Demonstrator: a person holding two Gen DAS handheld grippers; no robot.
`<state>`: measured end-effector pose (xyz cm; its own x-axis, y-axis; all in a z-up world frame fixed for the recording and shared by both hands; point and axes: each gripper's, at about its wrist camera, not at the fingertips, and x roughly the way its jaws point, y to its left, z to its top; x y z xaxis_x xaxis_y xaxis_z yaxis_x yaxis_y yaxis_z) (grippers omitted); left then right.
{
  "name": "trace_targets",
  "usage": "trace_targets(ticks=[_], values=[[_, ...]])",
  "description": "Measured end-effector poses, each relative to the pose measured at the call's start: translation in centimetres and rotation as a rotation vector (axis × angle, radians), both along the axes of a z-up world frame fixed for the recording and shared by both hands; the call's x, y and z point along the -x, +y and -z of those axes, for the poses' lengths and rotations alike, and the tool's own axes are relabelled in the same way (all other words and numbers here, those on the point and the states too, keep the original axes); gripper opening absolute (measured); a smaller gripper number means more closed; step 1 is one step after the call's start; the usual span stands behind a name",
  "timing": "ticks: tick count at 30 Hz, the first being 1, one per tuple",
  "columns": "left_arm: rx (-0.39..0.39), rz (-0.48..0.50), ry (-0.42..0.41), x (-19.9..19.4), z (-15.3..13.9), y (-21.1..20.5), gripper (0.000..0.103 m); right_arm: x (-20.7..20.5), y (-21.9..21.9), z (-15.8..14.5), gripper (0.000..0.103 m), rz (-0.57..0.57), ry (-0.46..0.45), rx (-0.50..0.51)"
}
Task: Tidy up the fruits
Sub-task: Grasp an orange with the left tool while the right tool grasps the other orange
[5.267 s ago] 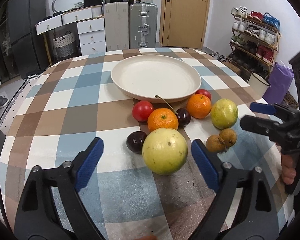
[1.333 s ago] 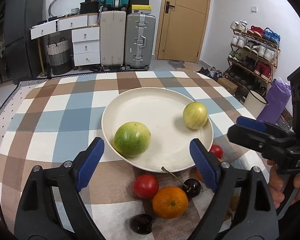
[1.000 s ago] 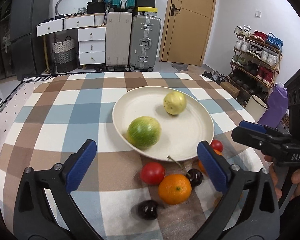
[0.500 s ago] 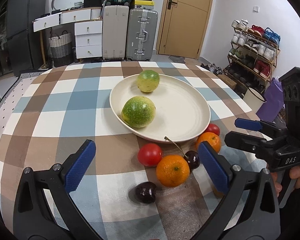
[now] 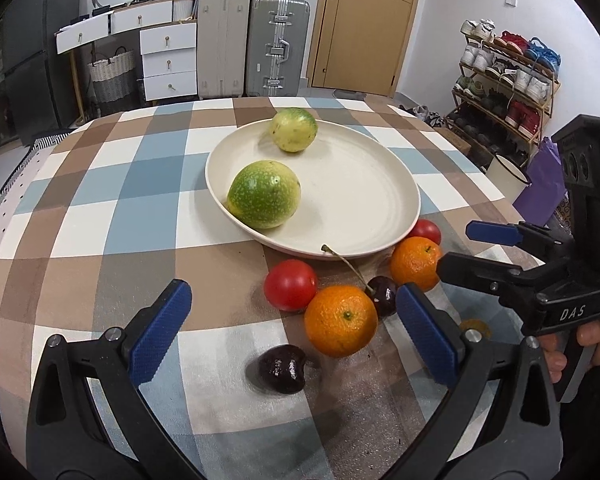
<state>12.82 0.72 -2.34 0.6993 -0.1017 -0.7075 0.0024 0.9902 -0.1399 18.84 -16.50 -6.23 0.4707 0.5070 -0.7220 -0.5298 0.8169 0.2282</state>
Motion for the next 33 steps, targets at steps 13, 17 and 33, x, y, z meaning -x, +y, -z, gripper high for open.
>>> trace_targets(ticks=[13,17,33], values=[[-0.015,0.057,0.000,0.2,0.1,-0.9,0.101,1.0,1.8,0.4,0.079,-0.103,0.016,0.032],[-0.019,0.086,0.010,0.3,0.3,-1.3,0.092,1.1,2.0,0.7,0.065,-0.116,0.027,0.032],[-0.009,0.170,0.031,0.6,0.4,-2.4,0.046,1.2,2.6,1.2,0.055,-0.123,0.020,0.037]])
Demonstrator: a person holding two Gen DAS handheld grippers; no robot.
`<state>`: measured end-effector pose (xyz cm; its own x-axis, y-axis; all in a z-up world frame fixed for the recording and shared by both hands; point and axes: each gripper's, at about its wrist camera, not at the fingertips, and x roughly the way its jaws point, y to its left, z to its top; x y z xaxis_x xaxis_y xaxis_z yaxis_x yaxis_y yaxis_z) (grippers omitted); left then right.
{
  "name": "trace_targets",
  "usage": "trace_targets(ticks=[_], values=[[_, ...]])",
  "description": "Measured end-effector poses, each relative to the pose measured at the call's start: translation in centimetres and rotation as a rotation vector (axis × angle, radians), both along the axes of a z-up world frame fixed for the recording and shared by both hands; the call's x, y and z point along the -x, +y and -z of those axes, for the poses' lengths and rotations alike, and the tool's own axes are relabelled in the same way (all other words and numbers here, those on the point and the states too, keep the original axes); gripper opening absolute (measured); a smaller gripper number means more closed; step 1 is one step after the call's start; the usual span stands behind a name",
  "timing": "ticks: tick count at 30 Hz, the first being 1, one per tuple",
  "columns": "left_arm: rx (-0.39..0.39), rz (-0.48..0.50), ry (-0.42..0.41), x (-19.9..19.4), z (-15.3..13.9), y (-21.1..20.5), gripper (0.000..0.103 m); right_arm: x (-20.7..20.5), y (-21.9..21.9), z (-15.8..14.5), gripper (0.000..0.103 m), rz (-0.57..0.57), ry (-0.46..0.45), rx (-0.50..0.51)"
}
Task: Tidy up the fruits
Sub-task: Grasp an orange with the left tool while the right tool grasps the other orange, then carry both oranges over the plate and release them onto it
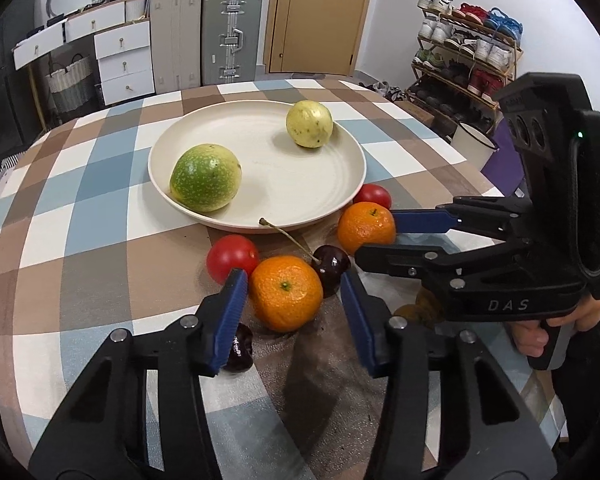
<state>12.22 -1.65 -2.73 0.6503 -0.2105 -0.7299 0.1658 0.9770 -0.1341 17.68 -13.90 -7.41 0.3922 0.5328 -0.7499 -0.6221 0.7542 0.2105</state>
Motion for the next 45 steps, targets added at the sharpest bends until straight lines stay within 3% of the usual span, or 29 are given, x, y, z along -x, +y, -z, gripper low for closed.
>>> trace_targets(ticks=[10,12,13,15,45], values=[[-0.027,-0.001,0.023,-0.3,0.8,-0.3,0.046,-0.1,0.0,0.0,0.053,-0.002,-0.005,0.004],[-0.032,0.002,0.020,-0.3,0.8,-0.4,0.044,-0.1,0.0,0.0,0.049,-0.001,-0.007,0.006],[-0.034,0.000,0.018,-0.2,0.8,-0.3,0.038,-0.2,0.0,0.0,0.048,-0.001,-0.008,0.007],[-0.021,0.005,0.020,-0.2,0.8,-0.2,0.038,-0.1,0.0,0.0,0.040,-0.009,-0.006,0.003],[0.034,-0.019,-0.078,0.7,-1.0,0.9,0.038,0.7,-0.4,-1.5,0.039,-0.026,-0.076,-0.056]])
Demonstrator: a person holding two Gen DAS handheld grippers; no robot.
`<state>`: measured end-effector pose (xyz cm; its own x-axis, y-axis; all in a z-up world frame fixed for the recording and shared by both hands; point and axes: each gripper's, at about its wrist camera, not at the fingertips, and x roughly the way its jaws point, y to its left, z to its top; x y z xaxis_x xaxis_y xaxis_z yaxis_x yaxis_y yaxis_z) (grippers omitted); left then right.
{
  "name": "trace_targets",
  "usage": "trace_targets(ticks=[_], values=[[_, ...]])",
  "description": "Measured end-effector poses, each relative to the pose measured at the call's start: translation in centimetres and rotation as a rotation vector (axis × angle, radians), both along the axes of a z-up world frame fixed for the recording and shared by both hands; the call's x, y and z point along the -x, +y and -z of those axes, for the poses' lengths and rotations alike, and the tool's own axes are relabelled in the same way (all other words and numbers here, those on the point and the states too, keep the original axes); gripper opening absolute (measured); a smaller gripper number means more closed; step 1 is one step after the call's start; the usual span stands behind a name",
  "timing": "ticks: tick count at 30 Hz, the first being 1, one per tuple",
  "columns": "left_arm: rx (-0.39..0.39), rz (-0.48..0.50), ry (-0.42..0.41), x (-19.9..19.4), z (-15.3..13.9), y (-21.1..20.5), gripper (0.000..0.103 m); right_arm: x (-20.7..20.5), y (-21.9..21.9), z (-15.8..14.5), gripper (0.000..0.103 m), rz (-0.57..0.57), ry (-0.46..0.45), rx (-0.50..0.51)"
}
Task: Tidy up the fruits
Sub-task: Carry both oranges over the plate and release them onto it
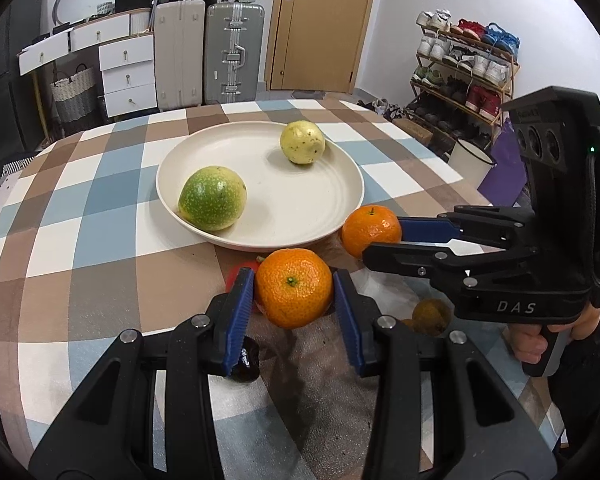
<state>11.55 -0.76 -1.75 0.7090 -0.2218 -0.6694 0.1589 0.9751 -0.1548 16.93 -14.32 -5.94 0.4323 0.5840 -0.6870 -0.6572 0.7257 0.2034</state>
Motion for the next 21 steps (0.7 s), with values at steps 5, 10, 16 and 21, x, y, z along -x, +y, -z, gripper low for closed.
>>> trace_targets(ticks=[5,10,16,21], values=[[0.012,-0.034,-0.027,0.2,-0.4,0.6,0.038,0.1,-0.5,-0.8,0.039,0.009,-0.026,-0.035],[0.014,-0.068,-0.051,0.2,-1.0,1.1,0.038,0.3,-0.8,-1.4,0.039,0.020,-0.056,-0.059],[0.005,-0.109,-0.079,-0.5,-1.8,1.6,0.038,0.2,-1.1,-1.9,0.039,0.029,-0.071,-0.084],[0.004,-0.126,-0.090,-0.9,-2.4,1.7,0.038,0.0,-1.4,-2.2,0.039,0.039,-0.078,-0.115]])
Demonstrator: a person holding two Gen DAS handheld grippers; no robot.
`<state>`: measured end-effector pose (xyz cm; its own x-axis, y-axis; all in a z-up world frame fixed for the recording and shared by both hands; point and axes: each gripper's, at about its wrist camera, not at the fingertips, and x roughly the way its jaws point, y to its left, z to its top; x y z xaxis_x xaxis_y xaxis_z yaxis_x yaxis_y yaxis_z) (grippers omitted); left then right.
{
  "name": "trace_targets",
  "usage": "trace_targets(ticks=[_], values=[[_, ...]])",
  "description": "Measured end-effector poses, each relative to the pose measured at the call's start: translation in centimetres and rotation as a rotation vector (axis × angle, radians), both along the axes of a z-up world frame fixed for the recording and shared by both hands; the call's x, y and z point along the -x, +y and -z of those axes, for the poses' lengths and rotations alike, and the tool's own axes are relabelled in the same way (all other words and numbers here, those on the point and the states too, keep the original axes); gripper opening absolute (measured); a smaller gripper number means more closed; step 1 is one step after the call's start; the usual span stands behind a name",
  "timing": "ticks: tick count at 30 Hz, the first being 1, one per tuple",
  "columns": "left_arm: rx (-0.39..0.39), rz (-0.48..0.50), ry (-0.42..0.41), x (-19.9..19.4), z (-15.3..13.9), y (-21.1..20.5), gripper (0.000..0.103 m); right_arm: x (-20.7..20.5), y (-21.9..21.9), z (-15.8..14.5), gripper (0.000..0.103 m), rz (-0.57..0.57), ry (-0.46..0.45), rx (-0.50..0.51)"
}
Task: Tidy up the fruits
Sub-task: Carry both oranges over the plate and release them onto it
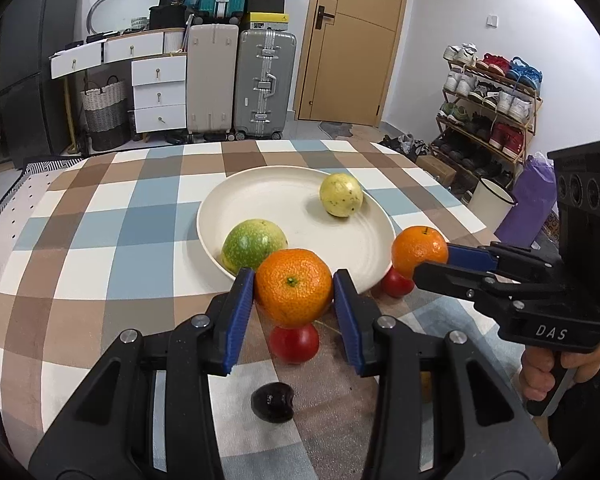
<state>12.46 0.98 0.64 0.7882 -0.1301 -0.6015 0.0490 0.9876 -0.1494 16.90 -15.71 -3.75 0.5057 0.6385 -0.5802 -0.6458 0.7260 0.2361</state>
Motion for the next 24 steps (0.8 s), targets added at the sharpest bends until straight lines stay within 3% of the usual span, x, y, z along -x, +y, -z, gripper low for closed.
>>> trace_targets(ticks=[17,24], values=[[-0.002,-0.013,-0.041,-3.3,-2.3,-0.2,0.038,-1.4,0.1,-2.4,0.037,0.028,-0.031,-0.029],[0.005,-0.009,-0.019,-4.1,-1.2,-0.3,0.038,-2.3,0.6,-0.8,0.037,0.028,0.006,0.024]])
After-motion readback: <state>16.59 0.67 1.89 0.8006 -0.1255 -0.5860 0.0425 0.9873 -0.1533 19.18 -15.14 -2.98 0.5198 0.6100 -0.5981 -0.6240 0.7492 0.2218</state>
